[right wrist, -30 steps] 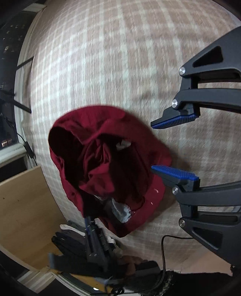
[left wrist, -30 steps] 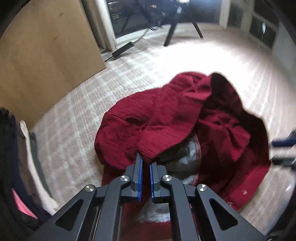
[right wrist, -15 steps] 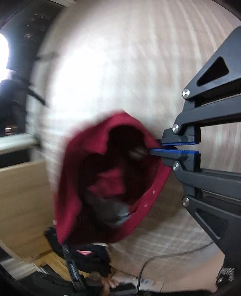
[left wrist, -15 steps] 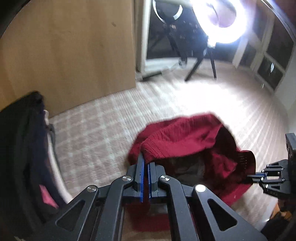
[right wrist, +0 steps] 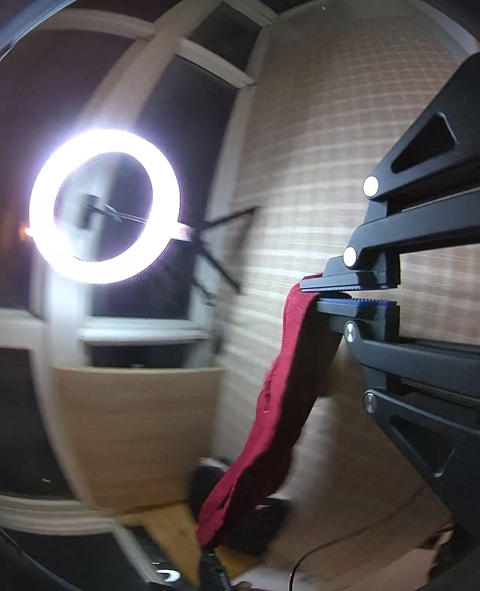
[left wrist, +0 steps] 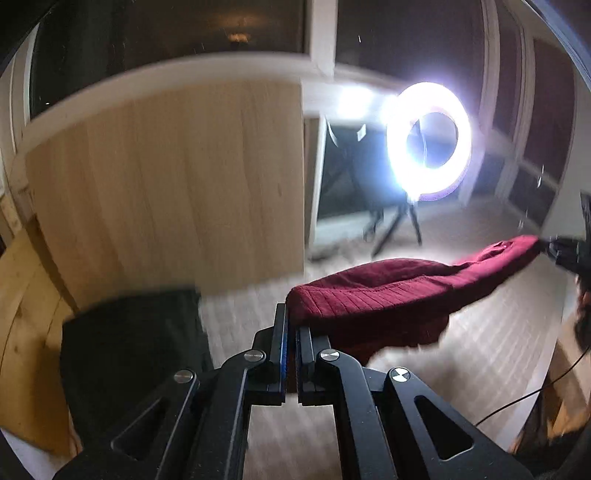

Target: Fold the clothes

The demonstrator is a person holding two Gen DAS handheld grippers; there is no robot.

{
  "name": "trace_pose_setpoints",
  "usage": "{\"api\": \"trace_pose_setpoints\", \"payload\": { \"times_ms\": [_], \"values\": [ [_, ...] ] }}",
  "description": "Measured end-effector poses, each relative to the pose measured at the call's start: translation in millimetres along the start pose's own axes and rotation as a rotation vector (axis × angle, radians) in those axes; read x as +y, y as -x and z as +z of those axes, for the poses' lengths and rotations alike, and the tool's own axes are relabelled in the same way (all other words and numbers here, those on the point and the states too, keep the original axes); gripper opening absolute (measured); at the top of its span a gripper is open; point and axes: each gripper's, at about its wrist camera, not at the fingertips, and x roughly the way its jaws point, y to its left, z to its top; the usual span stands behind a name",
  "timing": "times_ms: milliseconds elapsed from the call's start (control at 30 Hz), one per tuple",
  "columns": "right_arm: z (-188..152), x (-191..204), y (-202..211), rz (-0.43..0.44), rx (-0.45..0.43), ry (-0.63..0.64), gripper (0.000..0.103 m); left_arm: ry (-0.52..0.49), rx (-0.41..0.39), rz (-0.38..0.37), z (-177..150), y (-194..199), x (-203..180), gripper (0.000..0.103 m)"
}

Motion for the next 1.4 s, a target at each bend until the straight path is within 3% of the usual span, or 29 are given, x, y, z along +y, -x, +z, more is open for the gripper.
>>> {"api": "trace_pose_setpoints", "payload": {
  "times_ms": [167, 300, 400, 567, 700, 833, 967, 1067, 1200, 1333, 1400],
  "values": [
    [-36.5, -15.4, -42.7, 0.039, 0.122, -0.06, 0.003, 0.005, 0.165, -0.053, -45.7, -35.1, -11.7, 0.002],
    [-7.2, -33.4, -74.1, -0.003, 0.108, -0.067, 0.003, 0.017, 0.252, -0.07, -46.1, -78.9, -13.2, 0.002],
    [33.5, -44.1, -72.9, -0.042, 0.033, -0.058, 0.003, -0.017, 0.23, -0.045, -17.1, -94.7, -20.6, 0.002],
    [90.5, -62.7, -24.9, -0.13, -0.128, -0.038, 0.003, -0.077, 0.074, -0.002, 54.8, -65.0, -33.8, 0.002],
    [66.1, -72.9, -13.2, -0.091, -0.101, -0.06, 0.003, -0.134, 0.005, 0.016, 62.5, -31.2, -43.5, 0.002],
    [-22.6, -52.2, -56.5, -0.038, 0.051, -0.092, 0.003, -0.146, 0.084, -0.013, 8.1, -35.5, -55.4, 0.002],
    [-125.1, -24.9, -112.3, 0.033, 0.256, -0.152, 0.003, -0.108, 0.258, -0.039, -93.1, -77.0, -66.3, 0.002],
    [-167.3, -15.0, -133.6, 0.065, 0.34, -0.204, 0.003, -0.034, 0.421, -0.072, -172.1, -111.4, -66.2, 0.002],
    [-173.8, -8.3, -133.8, 0.051, 0.345, -0.17, 0.003, 0.045, 0.447, -0.071, -207.8, -113.0, -57.3, 0.002],
    [-171.7, -7.6, -125.8, 0.054, 0.387, -0.088, 0.026, 0.059, 0.428, -0.097, -202.7, -98.5, -54.6, 0.004],
    [-165.5, -8.1, -114.7, 0.06, 0.377, -0.049, 0.035, 0.017, 0.434, -0.108, -201.0, -88.5, -58.9, 0.012]
  ]
}}
